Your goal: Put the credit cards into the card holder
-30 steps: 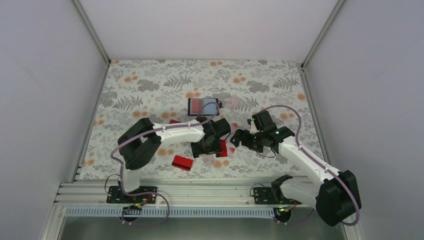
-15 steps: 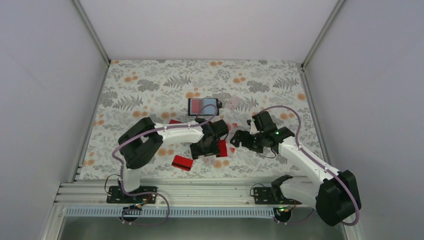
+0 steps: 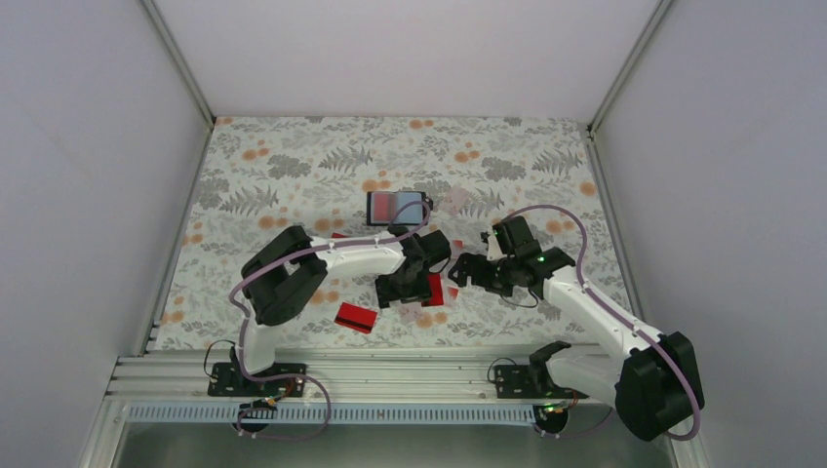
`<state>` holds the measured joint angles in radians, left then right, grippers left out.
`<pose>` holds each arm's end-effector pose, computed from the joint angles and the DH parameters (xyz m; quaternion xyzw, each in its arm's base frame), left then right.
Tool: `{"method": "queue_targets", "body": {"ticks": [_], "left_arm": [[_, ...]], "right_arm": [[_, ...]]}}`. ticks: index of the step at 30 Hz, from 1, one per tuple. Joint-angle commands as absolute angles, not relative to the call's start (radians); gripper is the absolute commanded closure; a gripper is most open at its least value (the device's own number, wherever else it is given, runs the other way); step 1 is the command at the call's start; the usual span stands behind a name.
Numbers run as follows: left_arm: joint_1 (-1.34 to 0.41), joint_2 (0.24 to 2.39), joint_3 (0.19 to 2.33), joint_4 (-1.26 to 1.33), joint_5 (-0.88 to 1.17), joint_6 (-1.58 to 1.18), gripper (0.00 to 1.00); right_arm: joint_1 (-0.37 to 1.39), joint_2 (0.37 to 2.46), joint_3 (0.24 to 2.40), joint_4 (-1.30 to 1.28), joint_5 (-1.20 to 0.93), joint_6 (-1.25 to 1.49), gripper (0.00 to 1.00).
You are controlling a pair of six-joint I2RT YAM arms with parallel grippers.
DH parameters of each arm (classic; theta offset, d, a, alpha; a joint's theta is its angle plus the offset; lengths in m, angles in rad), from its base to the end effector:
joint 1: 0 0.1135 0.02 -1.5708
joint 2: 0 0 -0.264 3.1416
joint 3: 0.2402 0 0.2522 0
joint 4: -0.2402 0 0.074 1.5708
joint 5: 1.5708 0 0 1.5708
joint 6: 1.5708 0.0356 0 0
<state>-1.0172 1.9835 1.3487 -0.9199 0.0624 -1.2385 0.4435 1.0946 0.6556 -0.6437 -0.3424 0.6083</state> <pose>0.1876 -0.3078 0.1489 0.1101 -0.9934 0.0206 0.0247 0.1725 0.0952 0.2033 0.0377 0.9563 0.2625 0.1229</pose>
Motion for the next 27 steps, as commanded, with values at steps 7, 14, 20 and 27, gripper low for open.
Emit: {"method": "queue_targets", "body": {"ticks": [7, 14, 20, 27], "left_arm": [[-1.028, 2.02, 1.407, -0.892, 0.057, -1.243, 0.21], [-1.028, 2.042, 1.429, -0.908, 0.057, -1.245, 0.21], [-1.026, 2.047, 1.395, -0.917, 0.07, -1.252, 0.23], [-1.027, 1.972, 1.285, -0.896, 0.062, -1.272, 0.25]], "right_arm": [[0.433, 1.096, 0.643, -0.616, -0.361, 0.576, 0.06], [0.428, 1.094, 0.643, -0.62, -0.361, 0.56, 0.06], [0.422, 1.093, 0.641, -0.623, -0.365, 0.549, 0.06], [0.419, 1.1, 0.638, -0.615, -0.372, 0.546, 0.06]]}}
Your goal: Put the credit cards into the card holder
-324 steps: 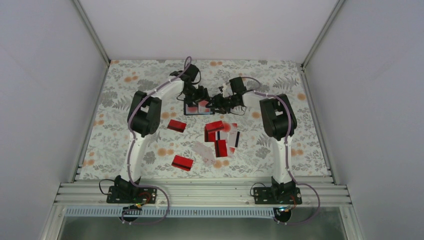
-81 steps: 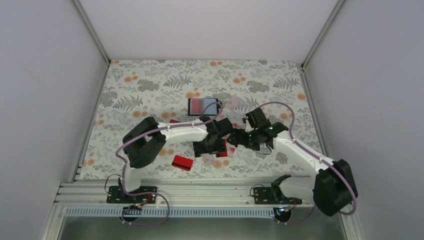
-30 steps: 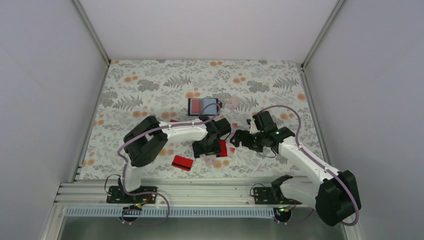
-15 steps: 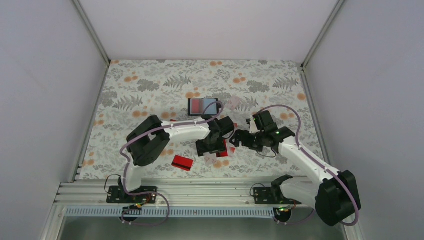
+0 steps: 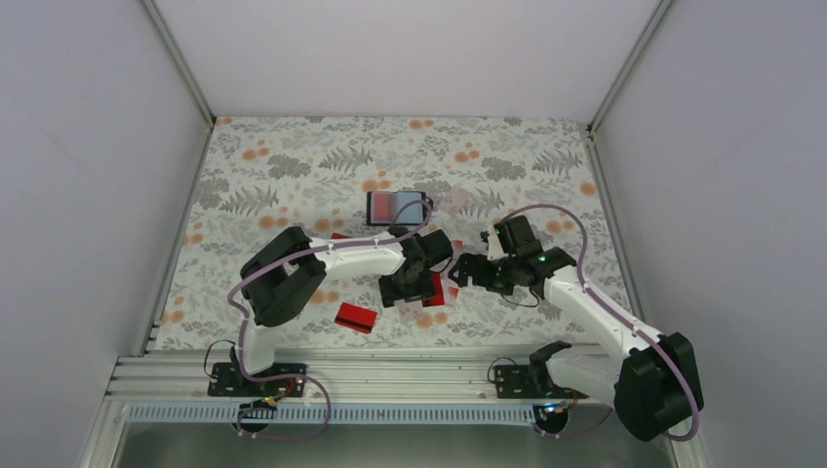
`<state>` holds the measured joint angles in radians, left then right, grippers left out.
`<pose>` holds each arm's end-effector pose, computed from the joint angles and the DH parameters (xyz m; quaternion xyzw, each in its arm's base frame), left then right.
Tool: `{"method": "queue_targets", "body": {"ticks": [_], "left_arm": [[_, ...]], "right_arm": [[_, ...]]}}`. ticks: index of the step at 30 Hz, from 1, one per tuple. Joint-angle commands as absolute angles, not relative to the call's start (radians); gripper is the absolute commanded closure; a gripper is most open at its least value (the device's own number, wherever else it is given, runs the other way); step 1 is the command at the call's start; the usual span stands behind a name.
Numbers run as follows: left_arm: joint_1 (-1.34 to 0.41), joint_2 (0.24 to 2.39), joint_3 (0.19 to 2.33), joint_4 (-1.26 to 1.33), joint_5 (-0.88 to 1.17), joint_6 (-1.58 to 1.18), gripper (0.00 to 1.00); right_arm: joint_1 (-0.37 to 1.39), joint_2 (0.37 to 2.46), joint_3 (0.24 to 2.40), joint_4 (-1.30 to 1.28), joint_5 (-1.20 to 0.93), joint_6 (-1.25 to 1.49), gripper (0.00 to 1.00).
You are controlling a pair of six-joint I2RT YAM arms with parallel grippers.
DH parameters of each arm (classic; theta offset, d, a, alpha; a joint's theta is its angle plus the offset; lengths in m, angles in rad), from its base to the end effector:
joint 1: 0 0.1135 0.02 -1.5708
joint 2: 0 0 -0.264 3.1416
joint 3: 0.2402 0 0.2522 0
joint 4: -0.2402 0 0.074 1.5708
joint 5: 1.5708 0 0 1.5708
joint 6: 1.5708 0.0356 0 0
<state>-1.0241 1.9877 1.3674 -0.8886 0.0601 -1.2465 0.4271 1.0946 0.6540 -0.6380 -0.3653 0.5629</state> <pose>0.1894 -0.3154 0.1520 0.1099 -0.9930 0.0407 0.0142 0.1739 0.0931 0.2034 0.0206 0.9545 0.2688 0.1271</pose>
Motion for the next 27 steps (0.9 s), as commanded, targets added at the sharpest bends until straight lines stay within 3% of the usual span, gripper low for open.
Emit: {"method": "queue_targets", "body": {"ticks": [1, 8, 17, 27], "left_arm": [[-1.027, 1.968, 1.267, -0.889, 0.067, -1.273, 0.25], [-1.026, 1.934, 1.206, -0.835, 0.075, -1.264, 0.27], [-1.045, 1.993, 1.409, -0.96, -0.02, -1.189, 0.28], [-0.989, 1.835, 1.502, -1.001, -0.179, -0.981, 0.26]], "right_arm": [[0.419, 1.102, 0.638, -0.614, -0.373, 0.546, 0.06], [0.417, 1.113, 0.637, -0.605, -0.377, 0.545, 0.06], [0.417, 1.116, 0.639, -0.601, -0.383, 0.548, 0.06], [0.413, 1.172, 0.738, -0.565, -0.411, 0.574, 0.06]]}}
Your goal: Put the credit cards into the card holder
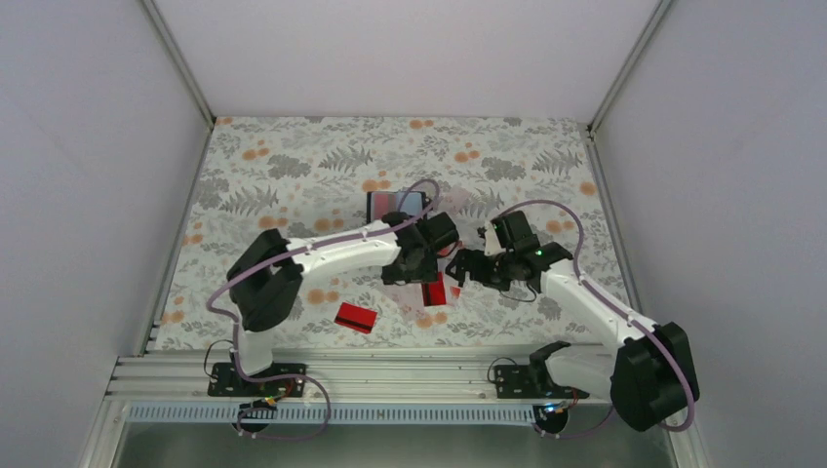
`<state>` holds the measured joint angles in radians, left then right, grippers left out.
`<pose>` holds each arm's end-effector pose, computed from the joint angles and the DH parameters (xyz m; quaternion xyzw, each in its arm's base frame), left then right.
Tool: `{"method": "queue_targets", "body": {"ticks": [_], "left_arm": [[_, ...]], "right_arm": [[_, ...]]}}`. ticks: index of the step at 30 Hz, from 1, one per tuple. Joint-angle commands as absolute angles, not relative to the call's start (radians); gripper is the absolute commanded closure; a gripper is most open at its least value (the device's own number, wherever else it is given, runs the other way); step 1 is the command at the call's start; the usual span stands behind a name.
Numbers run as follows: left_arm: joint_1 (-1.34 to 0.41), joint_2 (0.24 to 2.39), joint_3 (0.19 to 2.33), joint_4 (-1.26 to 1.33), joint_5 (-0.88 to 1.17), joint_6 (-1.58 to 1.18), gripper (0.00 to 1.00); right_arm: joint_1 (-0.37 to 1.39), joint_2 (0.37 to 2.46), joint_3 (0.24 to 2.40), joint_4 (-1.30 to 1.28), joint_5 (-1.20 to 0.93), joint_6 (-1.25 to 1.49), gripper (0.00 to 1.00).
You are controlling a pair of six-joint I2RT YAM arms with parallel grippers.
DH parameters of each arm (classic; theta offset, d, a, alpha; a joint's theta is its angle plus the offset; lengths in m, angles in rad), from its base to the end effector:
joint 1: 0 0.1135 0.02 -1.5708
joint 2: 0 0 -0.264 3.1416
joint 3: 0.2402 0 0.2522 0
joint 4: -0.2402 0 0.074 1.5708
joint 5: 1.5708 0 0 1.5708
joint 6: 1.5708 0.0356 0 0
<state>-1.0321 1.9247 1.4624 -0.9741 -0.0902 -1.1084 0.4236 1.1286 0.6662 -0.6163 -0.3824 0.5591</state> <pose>0.1937 -0.3178 0.1971 -0.0410 0.9959 -0.0373 0.0717 0.1801 0.0958 0.2022 0.0183 0.9532 0.2753 0.1239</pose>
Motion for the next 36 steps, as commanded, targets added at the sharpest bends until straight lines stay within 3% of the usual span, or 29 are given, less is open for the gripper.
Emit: {"method": "queue_targets", "body": {"ticks": [1, 12, 18, 26, 36], "left_arm": [[-0.967, 1.811, 1.488, -0.973, -0.171, -0.934, 0.26], [-0.583, 1.762, 1.443, -0.697, 0.116, -0.474, 0.2], [-0.393, 1.855, 1.442, -0.547, 0.339, -0.405, 0.2], [-0.293, 2.045, 1.521, -0.494, 0.521, -0.364, 0.21], [-0.25, 2.151, 1.571, -0.5, 0.601, -0.335, 0.22]], "right_arm": [[0.412, 1.192, 0.76, -0.554, -0.418, 0.576, 0.06], [0.371, 1.558, 1.067, -0.451, -0.548, 0.567, 0.09], [0.371, 1.74, 1.223, -0.405, -0.599, 0.561, 0.19], [0.376, 1.953, 1.405, -0.36, -0.677, 0.585, 0.34], [0.402, 2.137, 1.588, -0.377, -0.731, 0.583, 0.4]]}}
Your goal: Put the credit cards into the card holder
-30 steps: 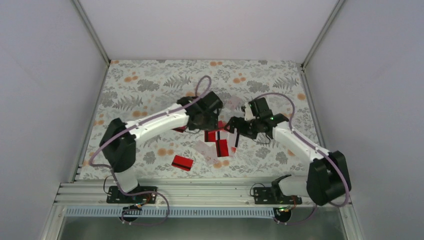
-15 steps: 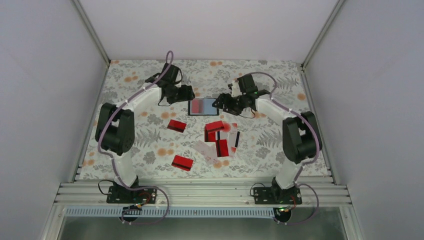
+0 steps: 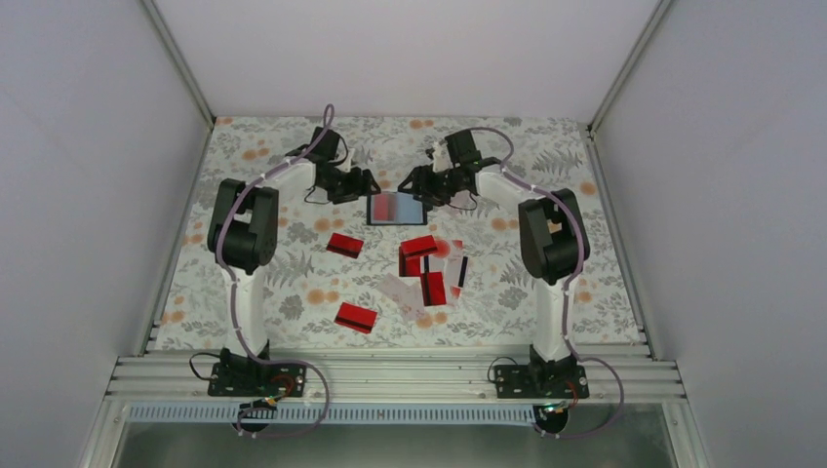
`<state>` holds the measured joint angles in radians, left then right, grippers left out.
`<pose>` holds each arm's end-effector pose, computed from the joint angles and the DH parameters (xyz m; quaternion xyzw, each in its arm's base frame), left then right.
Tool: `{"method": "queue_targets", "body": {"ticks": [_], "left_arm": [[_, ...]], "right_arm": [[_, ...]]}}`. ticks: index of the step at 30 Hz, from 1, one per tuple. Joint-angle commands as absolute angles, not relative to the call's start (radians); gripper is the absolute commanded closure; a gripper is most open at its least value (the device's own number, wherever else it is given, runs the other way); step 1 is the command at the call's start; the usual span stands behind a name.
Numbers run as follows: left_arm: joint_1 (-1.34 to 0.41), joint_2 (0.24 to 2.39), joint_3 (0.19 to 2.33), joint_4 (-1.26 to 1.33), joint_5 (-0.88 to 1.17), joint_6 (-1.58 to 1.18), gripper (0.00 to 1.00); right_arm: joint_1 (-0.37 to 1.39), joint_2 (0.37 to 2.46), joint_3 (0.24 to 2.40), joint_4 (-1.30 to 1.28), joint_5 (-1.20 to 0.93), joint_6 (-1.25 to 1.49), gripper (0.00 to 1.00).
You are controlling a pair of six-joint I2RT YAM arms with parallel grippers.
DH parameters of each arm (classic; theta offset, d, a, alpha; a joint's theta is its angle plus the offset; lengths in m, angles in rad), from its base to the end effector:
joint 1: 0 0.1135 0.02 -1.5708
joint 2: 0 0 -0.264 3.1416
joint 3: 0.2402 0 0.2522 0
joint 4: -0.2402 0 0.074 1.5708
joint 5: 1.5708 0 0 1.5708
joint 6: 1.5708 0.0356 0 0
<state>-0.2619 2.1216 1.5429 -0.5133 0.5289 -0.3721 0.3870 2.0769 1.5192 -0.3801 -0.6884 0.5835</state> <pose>0.4245 -0.1324 0.1617 0.0102 0.9397 -0.3126 0.1383 0.4060 0.1899 0.1838 -0.0168 0.9006 0.4203 0.1096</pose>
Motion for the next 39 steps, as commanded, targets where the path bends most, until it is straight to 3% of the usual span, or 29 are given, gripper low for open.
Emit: {"method": "queue_targets", "body": {"ticks": [1, 8, 18, 39], "left_arm": [[-0.249, 2.157, 1.572, -0.498, 0.617, -0.331, 0.25], [-0.249, 2.23, 1.645, -0.558, 0.653, -0.305, 0.29], [-0.249, 2.269, 1.677, -0.602, 0.683, -0.289, 0.3], [-0.252, 2.261, 1.718, -0.587, 0.829, -0.338, 0.31]], "right_arm": [[0.404, 2.153, 1.614, -0.382, -0.73, 0.579, 0.4], [0.4, 2.285, 1.767, -0.55, -0.593, 0.536, 0.42], [0.387, 2.302, 1.646, -0.564, -0.509, 0.511, 0.43], [0.387, 2.321, 1.62, -0.561, -0.516, 0.501, 0.44]]}}
